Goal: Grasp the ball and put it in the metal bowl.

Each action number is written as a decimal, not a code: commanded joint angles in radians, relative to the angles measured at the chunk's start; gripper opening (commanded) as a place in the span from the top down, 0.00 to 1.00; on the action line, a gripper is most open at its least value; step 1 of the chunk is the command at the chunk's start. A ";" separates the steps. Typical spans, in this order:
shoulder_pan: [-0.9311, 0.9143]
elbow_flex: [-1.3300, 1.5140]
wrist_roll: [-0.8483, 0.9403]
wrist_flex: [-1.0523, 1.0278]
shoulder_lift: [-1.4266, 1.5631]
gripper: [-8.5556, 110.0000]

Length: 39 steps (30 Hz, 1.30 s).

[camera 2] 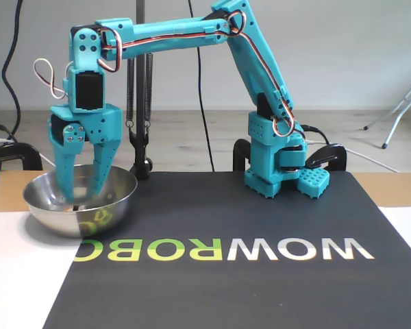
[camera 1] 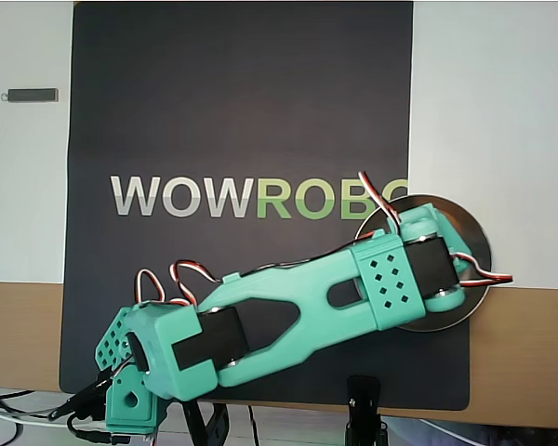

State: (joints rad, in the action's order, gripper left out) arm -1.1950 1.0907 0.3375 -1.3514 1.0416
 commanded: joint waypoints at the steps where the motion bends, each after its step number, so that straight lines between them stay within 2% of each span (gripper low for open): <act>1: 0.002 -0.043 0.006 0.003 0.014 0.90; 2: 0.002 -0.043 0.006 0.000 0.014 0.94; 13: 0.026 -0.031 -0.005 -0.008 0.058 0.93; 17: 0.055 -0.031 -0.006 -0.080 0.117 0.93; 26: 0.192 -0.029 -0.011 -0.224 0.227 0.93; 39: 0.462 -0.003 -0.222 -0.230 0.316 0.93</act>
State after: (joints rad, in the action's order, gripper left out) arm -0.7701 1.0907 0.1381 -1.5785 1.2839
